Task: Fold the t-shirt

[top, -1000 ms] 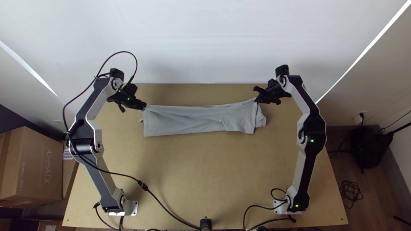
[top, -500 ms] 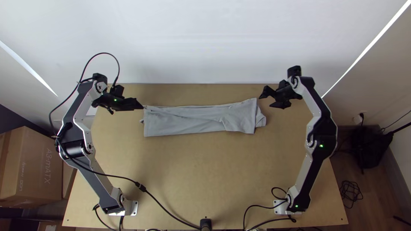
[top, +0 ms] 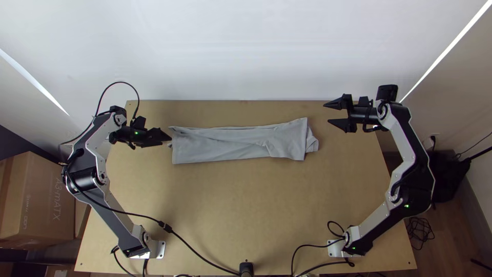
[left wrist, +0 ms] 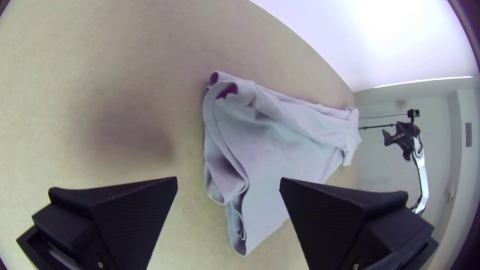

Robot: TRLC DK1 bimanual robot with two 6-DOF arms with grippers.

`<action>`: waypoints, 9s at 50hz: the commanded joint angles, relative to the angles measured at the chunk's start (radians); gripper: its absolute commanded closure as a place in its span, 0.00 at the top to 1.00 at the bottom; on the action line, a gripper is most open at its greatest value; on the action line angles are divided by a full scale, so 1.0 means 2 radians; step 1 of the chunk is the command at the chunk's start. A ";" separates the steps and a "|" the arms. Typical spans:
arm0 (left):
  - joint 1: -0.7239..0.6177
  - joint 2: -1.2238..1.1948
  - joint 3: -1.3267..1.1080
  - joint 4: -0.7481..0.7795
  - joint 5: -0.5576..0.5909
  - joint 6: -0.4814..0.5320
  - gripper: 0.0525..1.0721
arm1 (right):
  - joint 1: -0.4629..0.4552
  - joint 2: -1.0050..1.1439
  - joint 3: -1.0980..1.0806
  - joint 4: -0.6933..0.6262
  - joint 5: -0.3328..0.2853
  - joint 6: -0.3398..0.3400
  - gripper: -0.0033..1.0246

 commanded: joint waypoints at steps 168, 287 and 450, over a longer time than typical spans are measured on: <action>-0.450 0.035 0.347 0.086 -0.159 -0.295 0.95 | 0.147 -0.069 -0.171 0.110 0.083 -0.002 0.96; -0.085 -0.323 0.111 -0.018 -0.170 -0.261 0.95 | 0.312 0.178 0.048 0.127 0.080 -0.098 0.96; -0.048 -0.518 -0.117 0.213 -0.216 -0.255 0.95 | -0.149 -0.455 -0.341 0.436 0.407 -0.262 0.96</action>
